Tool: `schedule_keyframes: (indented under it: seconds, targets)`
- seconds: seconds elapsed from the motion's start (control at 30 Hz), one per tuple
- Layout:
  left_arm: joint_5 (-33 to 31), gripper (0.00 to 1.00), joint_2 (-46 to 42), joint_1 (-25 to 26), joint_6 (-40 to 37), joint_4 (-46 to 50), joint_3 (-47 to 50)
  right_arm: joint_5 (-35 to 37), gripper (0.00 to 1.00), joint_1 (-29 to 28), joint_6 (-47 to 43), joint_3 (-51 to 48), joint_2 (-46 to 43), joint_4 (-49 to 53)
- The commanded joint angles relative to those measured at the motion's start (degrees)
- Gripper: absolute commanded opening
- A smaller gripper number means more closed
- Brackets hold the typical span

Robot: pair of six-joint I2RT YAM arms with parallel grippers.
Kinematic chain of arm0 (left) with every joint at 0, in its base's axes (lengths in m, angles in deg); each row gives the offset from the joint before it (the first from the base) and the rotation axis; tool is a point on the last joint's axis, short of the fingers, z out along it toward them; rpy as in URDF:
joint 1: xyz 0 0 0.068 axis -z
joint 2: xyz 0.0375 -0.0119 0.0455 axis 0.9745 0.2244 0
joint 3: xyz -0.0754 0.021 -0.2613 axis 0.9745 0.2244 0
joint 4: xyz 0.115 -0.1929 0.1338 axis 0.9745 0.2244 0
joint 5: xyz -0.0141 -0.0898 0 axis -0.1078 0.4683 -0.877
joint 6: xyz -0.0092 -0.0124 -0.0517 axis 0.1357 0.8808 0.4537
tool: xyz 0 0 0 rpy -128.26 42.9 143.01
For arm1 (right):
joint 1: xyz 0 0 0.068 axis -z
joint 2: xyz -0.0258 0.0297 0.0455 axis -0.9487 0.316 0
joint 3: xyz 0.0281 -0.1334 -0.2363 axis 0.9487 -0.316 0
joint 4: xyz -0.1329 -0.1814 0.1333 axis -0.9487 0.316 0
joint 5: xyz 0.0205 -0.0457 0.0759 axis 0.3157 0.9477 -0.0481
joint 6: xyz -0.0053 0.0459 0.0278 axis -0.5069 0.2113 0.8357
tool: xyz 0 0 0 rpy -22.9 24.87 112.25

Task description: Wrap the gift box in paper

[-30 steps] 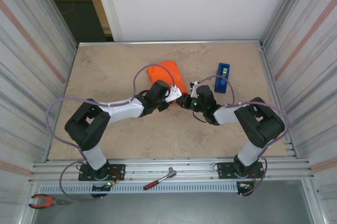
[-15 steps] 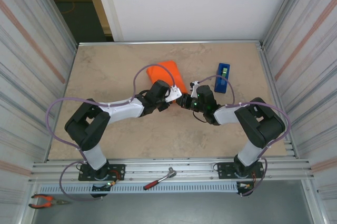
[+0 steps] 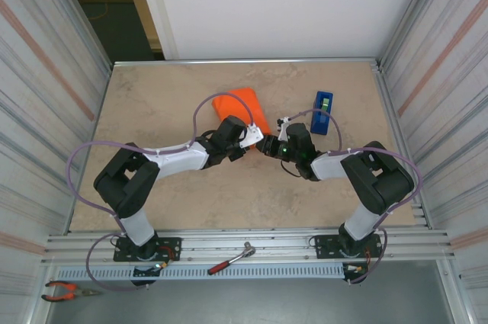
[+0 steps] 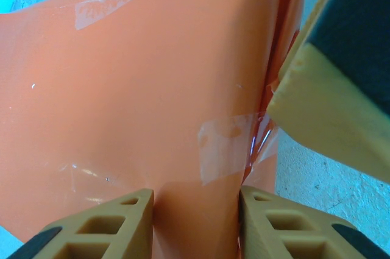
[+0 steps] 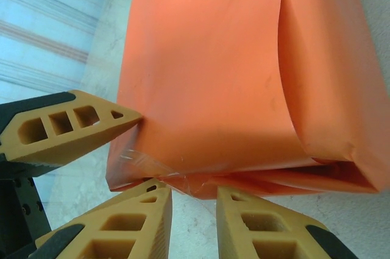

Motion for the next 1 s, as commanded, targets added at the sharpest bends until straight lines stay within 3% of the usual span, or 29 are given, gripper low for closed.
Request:
schedule_keyframes:
  seconds: [0.0, 0.53, 0.73, 0.97]
  targets:
    - [0.92, 0.38, 1.07, 0.29, 1.52, 6.7, 0.0, -0.17, 0.26, 0.4, -0.43, -0.51, -1.49, 0.12]
    - [0.92, 0.37, 1.11, 0.33, 1.42, 6.77, 0.0, 0.77, 0.26, 1.7, -1.9, -4.64, -8.94, 5.79]
    - [0.79, 0.37, 1.12, 0.38, 1.54, 6.84, 0.0, 0.77, 0.13, -1.96, -4.37, -3.12, -9.57, 12.4]
    - [0.8, 0.37, 1.08, 0.38, 1.39, 6.78, 0.03, 2.18, 0.03, -3.8, -4.22, -1.36, -7.09, 12.39]
